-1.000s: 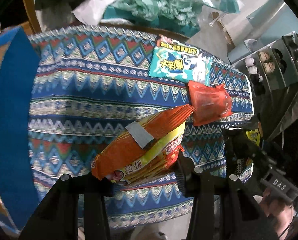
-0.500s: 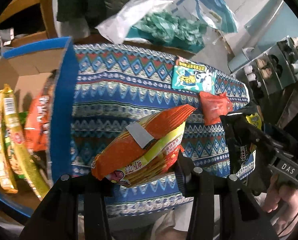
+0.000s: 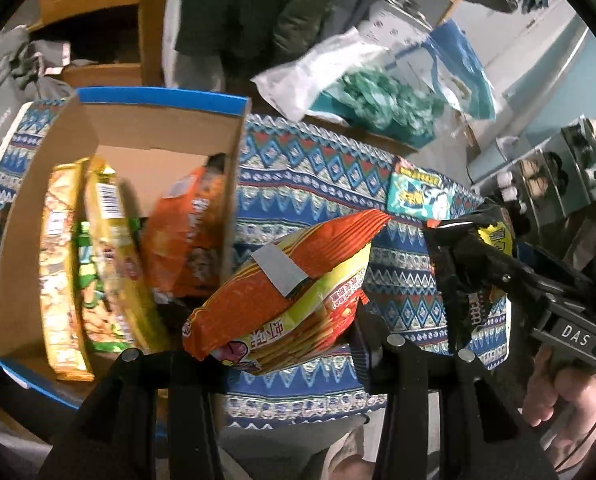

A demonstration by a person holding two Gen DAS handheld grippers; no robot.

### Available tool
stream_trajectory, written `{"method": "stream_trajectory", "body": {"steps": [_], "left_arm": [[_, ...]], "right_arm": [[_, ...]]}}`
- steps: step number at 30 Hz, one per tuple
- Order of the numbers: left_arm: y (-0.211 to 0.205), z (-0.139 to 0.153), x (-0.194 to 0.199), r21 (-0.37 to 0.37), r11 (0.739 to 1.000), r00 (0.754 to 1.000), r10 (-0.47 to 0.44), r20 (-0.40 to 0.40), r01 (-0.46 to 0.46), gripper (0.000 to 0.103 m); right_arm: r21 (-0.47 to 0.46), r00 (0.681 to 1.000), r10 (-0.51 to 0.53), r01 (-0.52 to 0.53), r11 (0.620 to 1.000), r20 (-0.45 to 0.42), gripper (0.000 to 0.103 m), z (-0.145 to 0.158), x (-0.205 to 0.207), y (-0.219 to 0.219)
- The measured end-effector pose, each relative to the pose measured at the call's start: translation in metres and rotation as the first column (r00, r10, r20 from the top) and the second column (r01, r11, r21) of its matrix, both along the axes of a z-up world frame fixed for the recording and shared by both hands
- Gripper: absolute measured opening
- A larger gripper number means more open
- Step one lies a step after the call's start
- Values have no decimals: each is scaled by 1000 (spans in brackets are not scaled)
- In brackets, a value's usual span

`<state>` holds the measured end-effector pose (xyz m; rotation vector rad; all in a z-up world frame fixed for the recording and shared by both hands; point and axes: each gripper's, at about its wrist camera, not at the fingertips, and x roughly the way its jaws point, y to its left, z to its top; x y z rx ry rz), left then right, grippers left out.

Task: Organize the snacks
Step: 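Lift both held bags and carry them over the cardboard box, then open both tools to drop the bags into the box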

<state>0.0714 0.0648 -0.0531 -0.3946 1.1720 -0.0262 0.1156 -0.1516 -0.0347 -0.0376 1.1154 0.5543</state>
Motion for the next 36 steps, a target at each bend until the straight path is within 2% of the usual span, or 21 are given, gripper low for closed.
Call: {"method": "stream_trajectory", "body": {"steps": [10, 22, 36], "left_arm": [[52, 12, -16, 22, 997, 996, 76, 46, -77, 45], [110, -2, -29, 32, 985, 985, 166, 46, -167, 45], [148, -21, -31, -2, 969, 969, 247, 9, -247, 45]], "right_arm": [[1, 996, 87, -87, 996, 6, 77, 5, -2, 71], [-10, 984, 180, -180, 984, 2, 77, 1, -2, 159], [-20, 978, 206, -206, 978, -30, 77, -14, 7, 216]]}}
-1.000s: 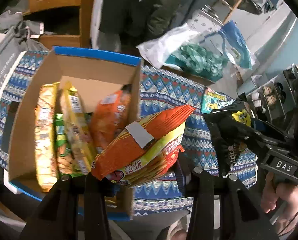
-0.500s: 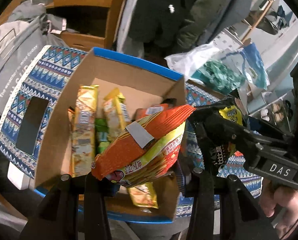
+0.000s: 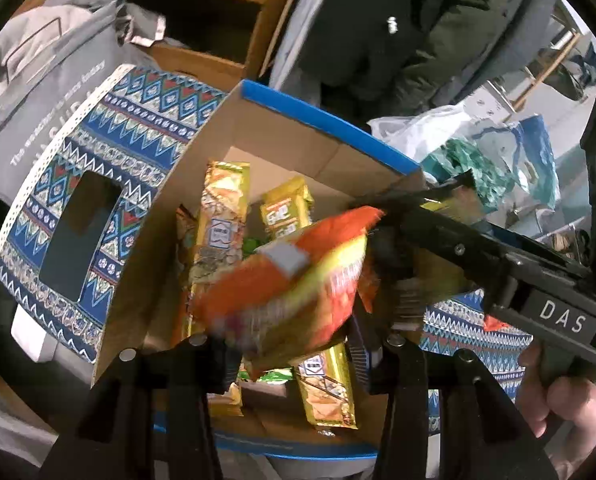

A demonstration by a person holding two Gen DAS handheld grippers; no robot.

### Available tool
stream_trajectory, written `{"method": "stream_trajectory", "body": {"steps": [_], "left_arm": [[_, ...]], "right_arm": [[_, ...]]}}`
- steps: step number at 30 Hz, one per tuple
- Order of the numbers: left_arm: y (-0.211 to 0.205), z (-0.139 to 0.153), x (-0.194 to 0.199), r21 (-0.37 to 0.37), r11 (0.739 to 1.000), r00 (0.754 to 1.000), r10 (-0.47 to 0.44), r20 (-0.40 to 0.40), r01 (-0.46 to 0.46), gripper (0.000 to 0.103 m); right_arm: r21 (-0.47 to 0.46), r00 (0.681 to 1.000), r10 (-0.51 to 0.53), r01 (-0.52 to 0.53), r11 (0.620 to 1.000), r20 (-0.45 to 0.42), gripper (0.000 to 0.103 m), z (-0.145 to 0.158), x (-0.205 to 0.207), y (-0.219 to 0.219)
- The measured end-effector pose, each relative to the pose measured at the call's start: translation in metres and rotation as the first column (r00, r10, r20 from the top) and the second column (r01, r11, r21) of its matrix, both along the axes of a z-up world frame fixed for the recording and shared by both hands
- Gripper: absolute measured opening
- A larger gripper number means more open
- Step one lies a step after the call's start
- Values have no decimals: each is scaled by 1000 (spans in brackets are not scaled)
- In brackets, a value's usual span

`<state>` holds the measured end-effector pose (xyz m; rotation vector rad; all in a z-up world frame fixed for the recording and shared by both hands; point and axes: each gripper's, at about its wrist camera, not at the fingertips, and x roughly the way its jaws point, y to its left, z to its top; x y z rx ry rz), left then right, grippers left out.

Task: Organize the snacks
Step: 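Open both tools to drop the bags into the box, then move both tools back toward the teal bag and red bag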

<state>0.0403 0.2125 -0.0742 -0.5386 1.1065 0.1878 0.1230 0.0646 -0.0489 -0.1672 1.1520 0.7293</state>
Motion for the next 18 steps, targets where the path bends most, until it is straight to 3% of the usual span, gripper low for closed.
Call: {"method": "stream_trajectory", "body": {"steps": [10, 18], "left_arm": [[9, 5, -5, -1, 1000, 1000, 30, 11, -29, 67], [-1, 10, -3, -14, 1000, 1000, 8, 23, -7, 68]], "right_arm": [[1, 1000, -15, 15, 1000, 21, 79, 4, 3, 2], [-6, 998, -29, 29, 1000, 58, 80, 14, 0, -11]]}}
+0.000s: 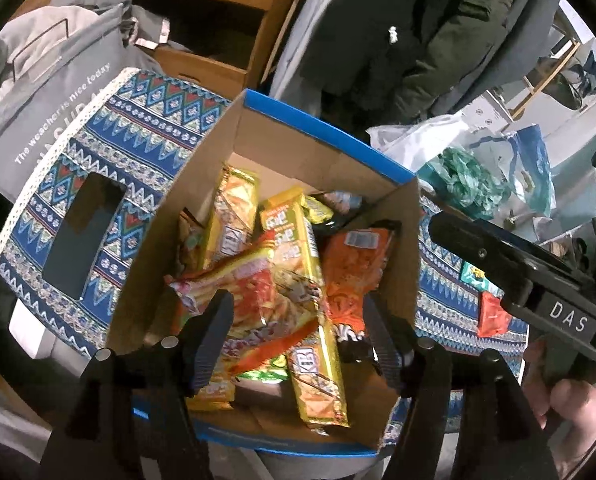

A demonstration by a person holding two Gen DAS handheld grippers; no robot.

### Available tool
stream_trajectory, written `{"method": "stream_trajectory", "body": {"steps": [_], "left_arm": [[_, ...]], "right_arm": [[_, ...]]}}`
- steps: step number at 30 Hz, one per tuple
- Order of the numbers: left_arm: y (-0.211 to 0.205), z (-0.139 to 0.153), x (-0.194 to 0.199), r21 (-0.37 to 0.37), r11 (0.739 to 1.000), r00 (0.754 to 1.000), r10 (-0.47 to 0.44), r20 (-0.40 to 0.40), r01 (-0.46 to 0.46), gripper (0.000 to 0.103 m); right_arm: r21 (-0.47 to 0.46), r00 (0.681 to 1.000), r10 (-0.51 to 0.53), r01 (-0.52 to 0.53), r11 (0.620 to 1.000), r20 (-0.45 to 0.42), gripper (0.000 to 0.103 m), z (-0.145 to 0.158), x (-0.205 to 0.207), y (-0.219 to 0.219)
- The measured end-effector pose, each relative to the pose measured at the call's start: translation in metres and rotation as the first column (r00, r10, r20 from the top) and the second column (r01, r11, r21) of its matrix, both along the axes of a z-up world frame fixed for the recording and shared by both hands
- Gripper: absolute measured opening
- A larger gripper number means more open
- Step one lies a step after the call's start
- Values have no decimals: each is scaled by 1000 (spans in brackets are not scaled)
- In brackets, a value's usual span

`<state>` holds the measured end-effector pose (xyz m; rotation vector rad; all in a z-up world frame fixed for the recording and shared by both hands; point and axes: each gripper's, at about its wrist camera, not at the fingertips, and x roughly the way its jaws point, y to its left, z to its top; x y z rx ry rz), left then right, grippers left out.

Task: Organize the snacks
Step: 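Move both tools back toward the teal bag and red bag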

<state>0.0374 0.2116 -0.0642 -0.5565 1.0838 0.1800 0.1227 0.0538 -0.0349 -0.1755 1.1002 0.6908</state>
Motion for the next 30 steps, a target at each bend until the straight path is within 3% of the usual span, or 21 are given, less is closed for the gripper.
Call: {"method": "stream_trajectory", "body": {"steps": [18, 30], "left_arm": [[-62, 9, 15, -3, 992, 992, -130, 8, 130, 68], [-121, 11, 31, 38, 973, 973, -229, -13, 229, 68]], "right_arm": [[-43, 997, -69, 70, 997, 18, 80, -4, -1, -80], [-32, 988, -157, 157, 987, 6, 80, -11, 5, -150]]}}
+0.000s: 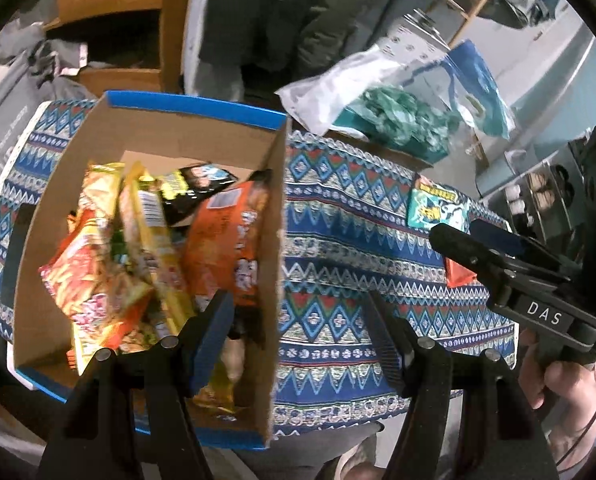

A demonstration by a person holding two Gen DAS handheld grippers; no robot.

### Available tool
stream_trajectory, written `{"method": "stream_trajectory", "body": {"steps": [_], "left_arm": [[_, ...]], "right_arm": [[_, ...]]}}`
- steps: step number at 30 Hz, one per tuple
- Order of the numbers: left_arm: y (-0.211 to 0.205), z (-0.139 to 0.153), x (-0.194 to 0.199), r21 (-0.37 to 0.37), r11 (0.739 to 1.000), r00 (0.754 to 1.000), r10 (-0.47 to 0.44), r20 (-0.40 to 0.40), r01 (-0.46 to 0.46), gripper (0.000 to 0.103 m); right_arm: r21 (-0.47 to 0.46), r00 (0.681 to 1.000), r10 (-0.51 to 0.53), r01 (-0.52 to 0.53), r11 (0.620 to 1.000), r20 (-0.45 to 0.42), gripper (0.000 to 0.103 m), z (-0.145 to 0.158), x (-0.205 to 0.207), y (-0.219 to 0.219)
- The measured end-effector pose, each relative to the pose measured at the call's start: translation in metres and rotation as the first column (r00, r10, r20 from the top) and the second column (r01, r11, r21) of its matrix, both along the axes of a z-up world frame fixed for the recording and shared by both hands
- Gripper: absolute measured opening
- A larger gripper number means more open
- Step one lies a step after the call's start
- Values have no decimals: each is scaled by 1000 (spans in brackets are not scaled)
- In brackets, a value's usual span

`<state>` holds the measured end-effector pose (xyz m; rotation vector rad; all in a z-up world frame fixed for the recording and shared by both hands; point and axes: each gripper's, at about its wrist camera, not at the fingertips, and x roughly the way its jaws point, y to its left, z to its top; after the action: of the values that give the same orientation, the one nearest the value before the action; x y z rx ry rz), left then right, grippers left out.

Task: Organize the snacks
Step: 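Move both tools back toward the teal bag and red bag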

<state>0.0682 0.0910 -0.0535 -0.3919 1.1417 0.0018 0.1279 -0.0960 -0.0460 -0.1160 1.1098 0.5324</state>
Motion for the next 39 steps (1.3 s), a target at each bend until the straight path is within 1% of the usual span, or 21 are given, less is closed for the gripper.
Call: {"method": "stream_trajectory", "body": {"steps": [6, 12, 24, 28, 32, 39], "left_arm": [[-26, 2, 8, 40, 998, 999, -43, -2, 43, 68], [-53, 3, 18, 97, 992, 997, -81, -5, 81, 68], [-98, -8, 38, 184, 973, 991, -131, -42, 136, 68], [-108, -10, 44, 220, 965, 990, -135, -50, 142, 68], [-115, -12, 52, 229, 963, 989, -133, -58, 143, 68], [-130, -11, 84, 276, 952, 990, -114, -77, 131, 68]], "right_arm": [[12, 999, -38, 38, 999, 1, 80, -3, 2, -34], [24, 997, -80, 80, 996, -9, 80, -6, 5, -65], [35, 987, -159, 159, 987, -22, 80, -14, 14, -119], [21, 982, -185, 186, 982, -31, 80, -21, 20, -135], [0, 978, -203, 203, 979, -39, 80, -29, 27, -146], [-103, 978, -208, 204, 974, -27, 80, -41, 51, -164]]}}
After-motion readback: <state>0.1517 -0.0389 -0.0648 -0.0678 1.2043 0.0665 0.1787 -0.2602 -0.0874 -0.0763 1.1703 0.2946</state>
